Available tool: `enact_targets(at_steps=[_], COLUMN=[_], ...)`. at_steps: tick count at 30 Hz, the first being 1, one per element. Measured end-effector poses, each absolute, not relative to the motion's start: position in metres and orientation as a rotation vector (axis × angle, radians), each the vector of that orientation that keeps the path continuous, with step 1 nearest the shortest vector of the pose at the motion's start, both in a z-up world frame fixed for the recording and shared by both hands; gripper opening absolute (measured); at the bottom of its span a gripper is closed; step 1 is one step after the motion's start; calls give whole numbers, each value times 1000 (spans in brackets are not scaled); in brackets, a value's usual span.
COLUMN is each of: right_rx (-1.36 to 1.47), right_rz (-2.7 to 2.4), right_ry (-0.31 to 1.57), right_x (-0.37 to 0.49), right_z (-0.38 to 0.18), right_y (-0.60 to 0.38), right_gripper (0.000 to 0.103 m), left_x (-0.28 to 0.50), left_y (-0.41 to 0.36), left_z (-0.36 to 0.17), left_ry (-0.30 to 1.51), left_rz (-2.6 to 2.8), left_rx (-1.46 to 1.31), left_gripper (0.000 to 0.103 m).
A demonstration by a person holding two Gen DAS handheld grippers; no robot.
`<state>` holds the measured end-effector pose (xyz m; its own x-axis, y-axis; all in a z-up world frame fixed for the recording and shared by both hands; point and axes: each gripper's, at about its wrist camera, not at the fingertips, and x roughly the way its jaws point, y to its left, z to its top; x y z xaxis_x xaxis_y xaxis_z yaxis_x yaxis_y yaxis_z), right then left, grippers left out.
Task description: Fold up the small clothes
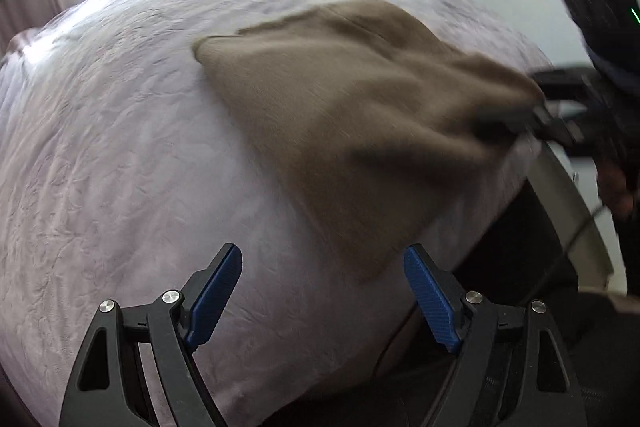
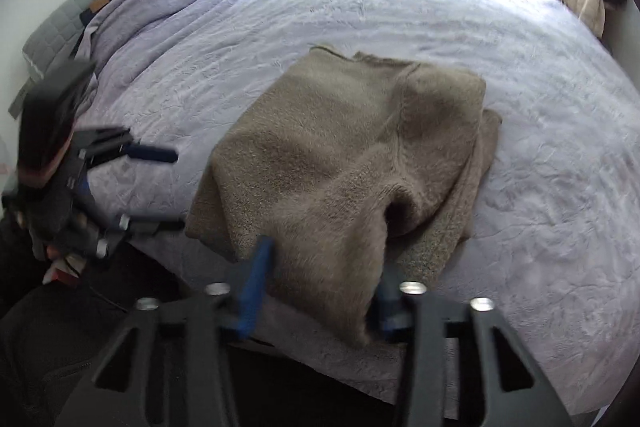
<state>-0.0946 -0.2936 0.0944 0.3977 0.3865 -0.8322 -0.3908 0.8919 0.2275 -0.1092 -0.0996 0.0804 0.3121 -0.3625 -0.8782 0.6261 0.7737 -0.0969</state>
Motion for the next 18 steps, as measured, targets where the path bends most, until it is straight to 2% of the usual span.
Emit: enact_targets(at_steps=[1,2,8,10,13,18], right_rx=[29,65,76,84,116,65], right_rz=[494,494,428,396,352,333], right_ry=[1069,1080,1018,1010,1113,1141], right_x=[-90,-85,-100,-105,-103,-103], right_z=[91,90,115,117,82,65], right_y=[-296,-299,-315,-328,-342,-332], right_gripper=[8,7,6,6,6,8], left_x=[-114,-115,-92,-78,-75,-99], left_y=[-108,-115,-146,-129,-110,-111], left_z=[78,77,49,42,46,55], left_ry=[1063,1058,1090,1136,1149,1155], left_rz=[-678,-687,-623,-639,-649,-661], left_rx=[294,294,331,201,81,210], left_gripper=[84,84,84,84,84,84])
